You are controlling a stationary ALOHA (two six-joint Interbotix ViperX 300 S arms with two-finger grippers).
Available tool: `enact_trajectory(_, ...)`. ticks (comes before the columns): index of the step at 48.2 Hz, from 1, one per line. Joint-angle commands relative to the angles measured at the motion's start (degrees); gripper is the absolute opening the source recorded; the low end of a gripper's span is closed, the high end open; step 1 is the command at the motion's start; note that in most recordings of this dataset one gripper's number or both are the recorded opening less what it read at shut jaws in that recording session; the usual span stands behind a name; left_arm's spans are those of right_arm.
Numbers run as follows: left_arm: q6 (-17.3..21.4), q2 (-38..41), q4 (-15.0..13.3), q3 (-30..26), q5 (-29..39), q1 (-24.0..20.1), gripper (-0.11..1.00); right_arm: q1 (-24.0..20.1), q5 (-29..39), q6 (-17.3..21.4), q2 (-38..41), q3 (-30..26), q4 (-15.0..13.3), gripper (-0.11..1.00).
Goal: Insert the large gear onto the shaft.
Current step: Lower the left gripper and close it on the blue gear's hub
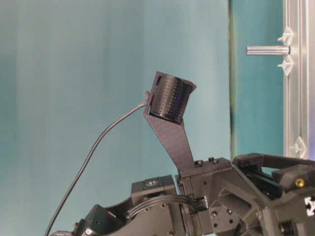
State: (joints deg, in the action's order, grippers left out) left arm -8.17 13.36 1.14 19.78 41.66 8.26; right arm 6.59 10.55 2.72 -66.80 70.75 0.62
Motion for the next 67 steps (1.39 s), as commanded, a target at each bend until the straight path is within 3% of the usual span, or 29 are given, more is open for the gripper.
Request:
enact_trajectory(1,0.1,-0.6,0.1,-0.5,1.0,0.6,0.92,-0.2,-0.5,0.7,0.4,-0.7,0.1,0.72)
enact_trajectory(36,0.0,0.9,0.1,-0.9,-0.4,1.8,0.92,-0.2,-0.4,0.8,0.4,-0.7,0.1,0.72)
enact_trajectory(52,-0.9,0.9,0.1,-0.4,-4.9,1.8,0.92,-0.2,-0.3,0.8,0.4,-0.7,0.1,0.72)
enact_trajectory(67,-0.5,0.3,0.1,1.2,-7.1,1.8,0.79,-0.3,-0.3,0.8,0.4,-0.7,0.1,0.71)
